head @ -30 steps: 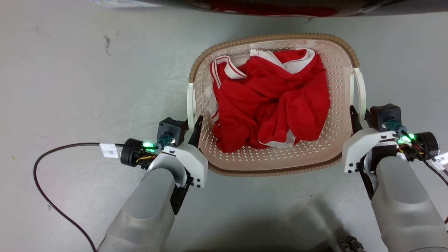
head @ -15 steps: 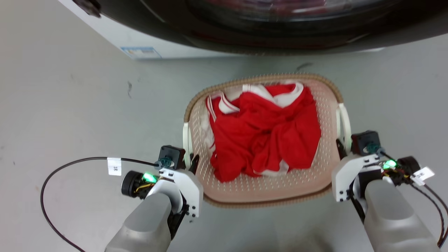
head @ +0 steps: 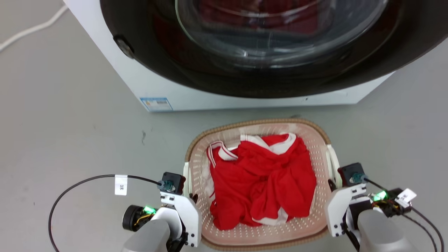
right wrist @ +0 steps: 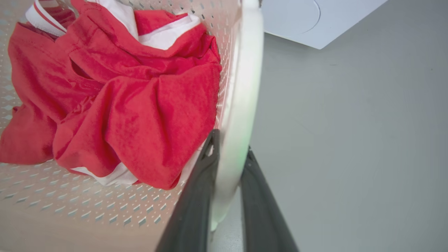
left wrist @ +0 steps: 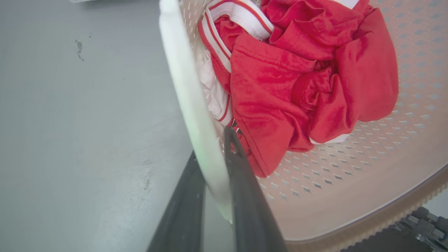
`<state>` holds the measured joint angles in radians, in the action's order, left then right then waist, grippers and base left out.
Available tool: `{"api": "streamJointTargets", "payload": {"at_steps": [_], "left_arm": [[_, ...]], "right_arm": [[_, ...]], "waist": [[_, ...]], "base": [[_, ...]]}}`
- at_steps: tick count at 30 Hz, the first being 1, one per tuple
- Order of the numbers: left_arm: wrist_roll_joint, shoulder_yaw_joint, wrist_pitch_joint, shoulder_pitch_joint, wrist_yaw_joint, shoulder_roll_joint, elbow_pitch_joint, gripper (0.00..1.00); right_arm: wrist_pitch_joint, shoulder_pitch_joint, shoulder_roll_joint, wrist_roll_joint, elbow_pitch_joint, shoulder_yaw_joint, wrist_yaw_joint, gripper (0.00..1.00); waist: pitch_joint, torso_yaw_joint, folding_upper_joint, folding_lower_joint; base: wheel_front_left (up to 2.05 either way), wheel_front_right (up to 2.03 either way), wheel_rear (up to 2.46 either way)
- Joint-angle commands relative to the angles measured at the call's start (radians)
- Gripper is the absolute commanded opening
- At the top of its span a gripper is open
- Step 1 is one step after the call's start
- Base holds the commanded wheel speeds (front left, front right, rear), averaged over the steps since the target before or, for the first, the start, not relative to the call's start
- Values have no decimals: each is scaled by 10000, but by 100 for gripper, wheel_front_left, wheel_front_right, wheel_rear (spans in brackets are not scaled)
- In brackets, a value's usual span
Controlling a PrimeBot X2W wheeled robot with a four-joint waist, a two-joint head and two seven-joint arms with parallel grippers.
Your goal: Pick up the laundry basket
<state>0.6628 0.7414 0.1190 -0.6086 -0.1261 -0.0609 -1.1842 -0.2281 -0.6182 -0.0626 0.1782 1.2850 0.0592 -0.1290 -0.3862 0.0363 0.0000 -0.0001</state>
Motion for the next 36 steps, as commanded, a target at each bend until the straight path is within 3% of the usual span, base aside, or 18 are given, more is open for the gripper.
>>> {"api": "streamJointTargets", "payload": {"at_steps": [1, 19, 36], "left_arm": [[103, 189, -72, 88, -61, 198, 85, 0], [1725, 1307, -1875, 784, -67, -19, -1, 0], [2773, 2186, -2893, 1245, -53, -553, 89, 0]], "right_arm": [[71, 137, 219, -206, -13, 340, -32, 0], [2104, 961, 267, -3533, -207, 3737, -69, 0], [3357, 1309, 243, -4983, -217, 5580, -69, 0]], "waist": [[547, 10, 0, 1], [2682, 14, 0, 1], [3950, 129, 0, 1]], "base": [[0, 0, 0], [0, 0, 0], [0, 0, 0]]}}
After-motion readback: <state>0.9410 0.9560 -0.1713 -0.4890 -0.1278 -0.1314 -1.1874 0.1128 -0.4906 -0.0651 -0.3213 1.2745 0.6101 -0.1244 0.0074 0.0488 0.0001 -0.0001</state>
